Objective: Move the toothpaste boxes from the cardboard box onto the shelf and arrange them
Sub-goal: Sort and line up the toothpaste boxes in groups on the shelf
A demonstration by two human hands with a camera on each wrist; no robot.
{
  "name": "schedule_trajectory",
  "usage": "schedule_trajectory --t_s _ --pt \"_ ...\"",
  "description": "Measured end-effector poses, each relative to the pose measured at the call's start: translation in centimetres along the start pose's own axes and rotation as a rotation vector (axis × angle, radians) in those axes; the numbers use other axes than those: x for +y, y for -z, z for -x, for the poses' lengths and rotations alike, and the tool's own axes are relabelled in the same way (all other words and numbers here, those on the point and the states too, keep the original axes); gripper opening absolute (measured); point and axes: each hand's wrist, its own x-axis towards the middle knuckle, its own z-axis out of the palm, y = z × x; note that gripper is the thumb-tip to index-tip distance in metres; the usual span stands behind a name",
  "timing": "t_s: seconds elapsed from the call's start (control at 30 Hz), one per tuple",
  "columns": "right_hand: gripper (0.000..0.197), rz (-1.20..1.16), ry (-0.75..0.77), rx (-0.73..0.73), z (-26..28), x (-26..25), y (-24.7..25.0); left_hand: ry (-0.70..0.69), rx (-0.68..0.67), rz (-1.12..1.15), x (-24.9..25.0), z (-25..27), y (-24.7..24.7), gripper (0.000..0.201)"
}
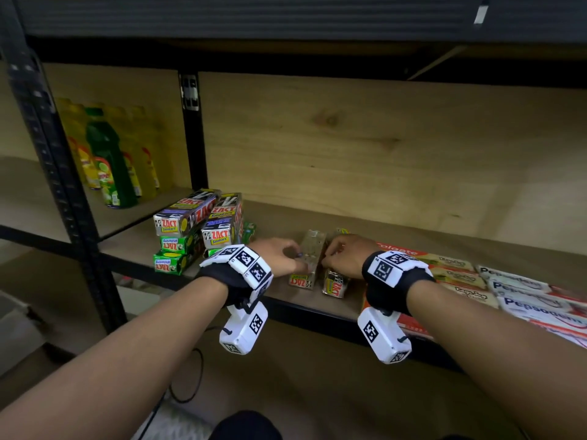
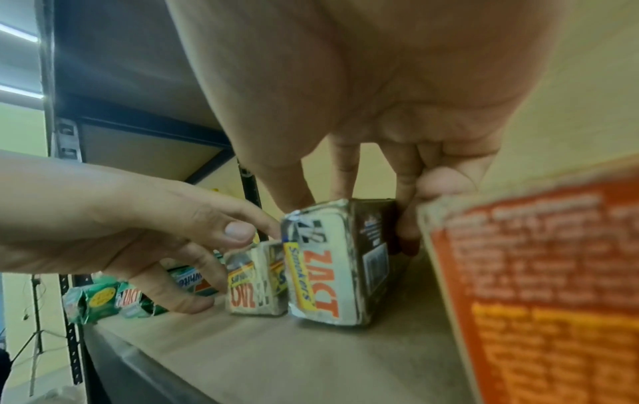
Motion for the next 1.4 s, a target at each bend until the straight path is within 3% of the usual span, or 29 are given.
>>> schedule_trajectory --t_s 0.17,0.3,0.5,0.7,0.8,0.93,1.07,1.17,1.3,1.33,1.4 --pt "0.020 -0.481 -0.112 0.048 -0.2 0.7 1.2 -0.003 0.042 -0.071 1.7 -0.1 -0.5 0.051" --pt "0.021 -0.686 -0.156 0.069 -0.1 1.7 2.5 0.026 0.114 -0.027 2.4 0.2 -1.1 0.055" --pt "0.038 -0.909 -0.188 -0.034 1.2 3.1 4.0 0.065 0.112 -0.006 3.1 0.3 -1.1 0.042" --pt "0.067 -1.032 -0.181 -0.017 1.9 4.0 4.9 0.078 0.105 0.086 2.7 0.8 -0.2 0.048" --pt "0.067 -1.052 -0.153 -0.001 2.4 4.1 5.3 0.105 0.121 0.287 2.4 1.0 0.2 0.042" --pt "0.064 -1.069 -0.126 0.006 2.8 4.3 5.8 0.266 0.215 0.847 2.7 1.5 1.0 0.043" --pt "0.062 -1.045 -0.118 0.037 2.6 4.7 5.7 0.383 0.163 0.948 2.3 2.0 1.6 0.059" --pt "0.062 -1.037 -0.118 0.050 2.6 5.0 5.8 0.440 0.084 0.941 1.9 2.0 1.3 0.063" --pt "0.062 -1.028 -0.124 0.048 2.8 5.6 6.0 0.471 0.075 0.941 1.2 1.5 0.8 0.051" --pt "0.061 -1.028 -0.124 0.049 2.8 5.7 6.0 0.450 0.074 0.860 1.1 1.3 0.7 0.054" --pt "0.061 -1.017 -0.122 0.050 2.9 6.1 5.9 0.343 0.065 0.473 0.6 0.8 0.7 0.060"
